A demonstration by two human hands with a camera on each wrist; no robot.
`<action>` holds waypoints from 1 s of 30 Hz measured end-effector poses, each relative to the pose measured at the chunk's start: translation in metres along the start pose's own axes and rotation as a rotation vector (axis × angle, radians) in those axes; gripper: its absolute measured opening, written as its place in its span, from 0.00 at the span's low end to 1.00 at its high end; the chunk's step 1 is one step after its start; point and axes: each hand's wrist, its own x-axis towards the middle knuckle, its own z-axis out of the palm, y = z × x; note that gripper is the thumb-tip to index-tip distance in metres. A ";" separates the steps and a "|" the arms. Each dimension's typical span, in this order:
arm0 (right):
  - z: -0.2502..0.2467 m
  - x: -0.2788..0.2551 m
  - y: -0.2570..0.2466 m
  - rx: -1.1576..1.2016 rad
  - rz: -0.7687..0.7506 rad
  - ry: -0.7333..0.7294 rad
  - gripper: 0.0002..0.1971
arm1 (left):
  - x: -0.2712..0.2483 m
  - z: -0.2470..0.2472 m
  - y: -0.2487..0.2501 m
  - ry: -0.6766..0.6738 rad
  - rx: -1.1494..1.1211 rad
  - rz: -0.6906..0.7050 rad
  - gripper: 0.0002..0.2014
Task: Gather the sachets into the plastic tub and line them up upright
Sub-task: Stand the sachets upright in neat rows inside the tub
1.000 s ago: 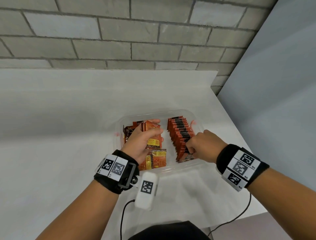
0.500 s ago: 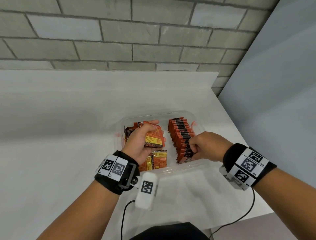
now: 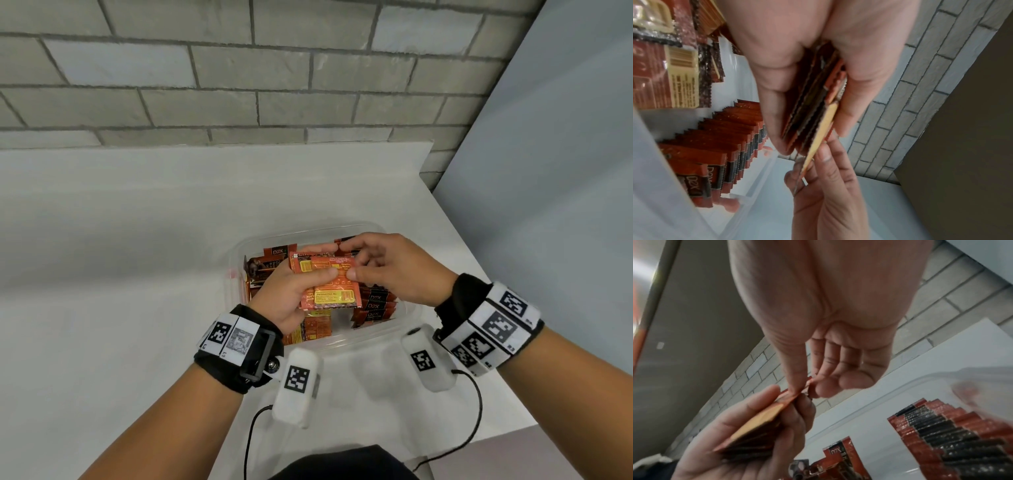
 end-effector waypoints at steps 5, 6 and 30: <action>-0.001 -0.001 -0.004 -0.004 -0.133 0.326 0.09 | 0.000 -0.004 0.005 0.129 -0.030 -0.011 0.24; 0.000 -0.003 -0.006 -0.033 -0.187 0.377 0.09 | 0.001 -0.006 0.006 0.161 -0.056 -0.007 0.25; 0.002 -0.013 -0.013 0.240 -0.042 0.260 0.14 | 0.005 0.009 0.010 0.064 -0.044 0.151 0.27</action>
